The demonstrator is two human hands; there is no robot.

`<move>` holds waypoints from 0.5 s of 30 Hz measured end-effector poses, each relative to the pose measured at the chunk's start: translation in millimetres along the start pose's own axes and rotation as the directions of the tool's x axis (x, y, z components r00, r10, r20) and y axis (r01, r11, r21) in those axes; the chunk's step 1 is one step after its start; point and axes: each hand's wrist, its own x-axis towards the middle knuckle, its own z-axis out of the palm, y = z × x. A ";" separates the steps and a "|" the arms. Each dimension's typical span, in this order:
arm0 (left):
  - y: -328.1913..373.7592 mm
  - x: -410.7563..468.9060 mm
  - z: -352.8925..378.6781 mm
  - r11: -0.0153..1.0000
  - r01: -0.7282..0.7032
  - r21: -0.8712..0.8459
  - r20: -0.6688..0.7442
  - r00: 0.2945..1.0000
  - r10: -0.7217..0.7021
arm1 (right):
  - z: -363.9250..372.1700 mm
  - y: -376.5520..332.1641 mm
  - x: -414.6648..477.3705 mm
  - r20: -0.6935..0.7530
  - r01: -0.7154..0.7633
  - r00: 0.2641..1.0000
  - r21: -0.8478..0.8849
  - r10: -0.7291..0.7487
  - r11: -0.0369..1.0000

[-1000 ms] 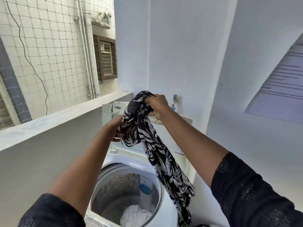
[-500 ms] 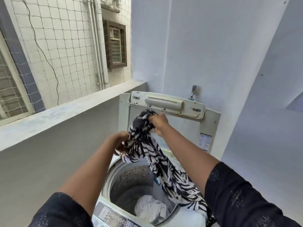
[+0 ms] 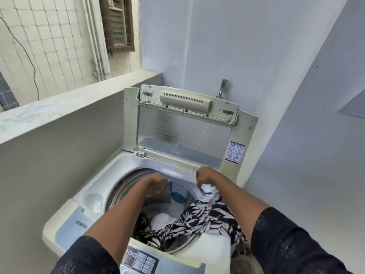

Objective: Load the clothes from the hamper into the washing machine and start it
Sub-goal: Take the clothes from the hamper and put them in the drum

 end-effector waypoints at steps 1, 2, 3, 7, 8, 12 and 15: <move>7.3 0.0 15.8 0.998 -0.024 0.051 0.043 0.999 0.022 | 6.5 10.1 -2.6 0.023 -0.039 0.999 -0.106 0.042 0.994; 15.5 -0.2 33.7 0.991 -0.061 0.121 0.103 0.994 0.048 | 16.5 24.0 -0.3 0.044 -0.098 0.993 -0.171 0.107 0.980; 22.8 0.2 52.1 0.970 -0.111 0.216 0.171 0.983 0.074 | 27.7 38.6 1.6 0.070 -0.160 0.982 -0.196 0.176 0.967; 39.7 9.4 123.4 0.863 -0.235 0.448 0.279 0.953 0.115 | 53.2 85.0 -12.3 0.177 -0.210 0.954 -0.171 0.240 0.963; 41.8 12.7 136.0 0.838 -0.252 0.483 0.269 0.954 0.131 | 57.2 91.8 -16.1 0.179 -0.180 0.962 -0.161 0.208 0.970; 44.4 21.2 167.8 0.785 -0.279 0.553 0.275 0.951 0.144 | 77.2 94.2 -19.0 -0.038 -0.121 0.993 -0.185 0.116 0.975; 39.2 26.6 179.4 0.812 -0.275 0.515 0.204 0.959 0.195 | 84.0 87.2 -20.3 -0.133 -0.087 0.990 -0.301 0.048 0.950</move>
